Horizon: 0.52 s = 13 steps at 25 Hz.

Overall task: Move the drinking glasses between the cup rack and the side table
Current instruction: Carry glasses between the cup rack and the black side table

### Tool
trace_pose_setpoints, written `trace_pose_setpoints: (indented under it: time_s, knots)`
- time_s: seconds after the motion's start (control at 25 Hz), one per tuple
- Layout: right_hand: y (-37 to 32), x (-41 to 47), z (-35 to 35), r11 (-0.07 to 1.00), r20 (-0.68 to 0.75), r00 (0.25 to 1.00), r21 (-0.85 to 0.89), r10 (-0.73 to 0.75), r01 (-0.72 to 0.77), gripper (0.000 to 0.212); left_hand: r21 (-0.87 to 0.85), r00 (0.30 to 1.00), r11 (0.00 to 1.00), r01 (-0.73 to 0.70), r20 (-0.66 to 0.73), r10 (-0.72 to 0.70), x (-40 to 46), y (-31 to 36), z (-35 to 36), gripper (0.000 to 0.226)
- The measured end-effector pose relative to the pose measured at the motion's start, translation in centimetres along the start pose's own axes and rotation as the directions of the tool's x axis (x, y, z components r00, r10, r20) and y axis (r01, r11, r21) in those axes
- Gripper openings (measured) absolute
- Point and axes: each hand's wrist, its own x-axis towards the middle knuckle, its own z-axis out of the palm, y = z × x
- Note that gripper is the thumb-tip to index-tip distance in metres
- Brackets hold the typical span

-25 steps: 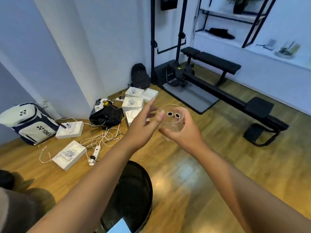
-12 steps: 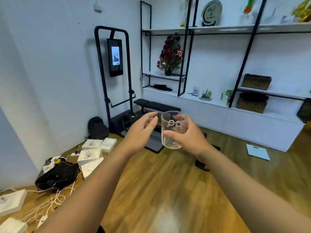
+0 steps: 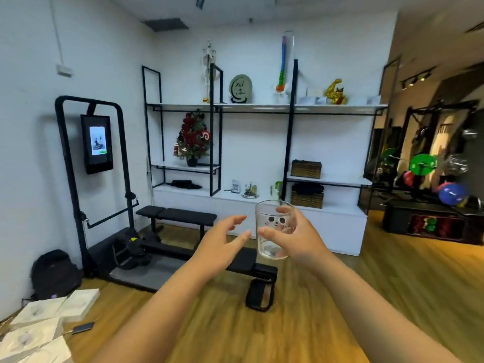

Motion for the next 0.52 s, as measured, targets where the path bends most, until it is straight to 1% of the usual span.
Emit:
trace_pose_setpoints:
  time_s: [0.08,0.2,0.36,0.52]
  knots:
    - [0.3,1.5,-2.1,0.999,-0.046,0.999,-0.042,-0.006,0.004,0.072,0.019,0.999,0.999,-0.041,0.024,0.041,2.9,0.5,1.1,0.048]
    - [0.1,4.6,-4.7,1.0,-0.133,0.991,0.002,-0.011,0.012,0.076,0.013,0.995,0.995,-0.099,0.031,0.098,7.9,1.1,1.7,0.047]
    - [0.1,8.7,-6.2,0.992,-0.203,0.979,0.129,0.016,0.011,0.061,-0.054,0.983,0.985,-0.166,0.072,0.169,13.9,1.6,2.2,0.042]
    - [1.6,13.2,-6.2,0.99,-0.266,0.962,0.141,0.064,-0.027,0.058,-0.078,0.965,0.976,-0.205,0.151,0.215,19.7,0.3,3.4,0.042]
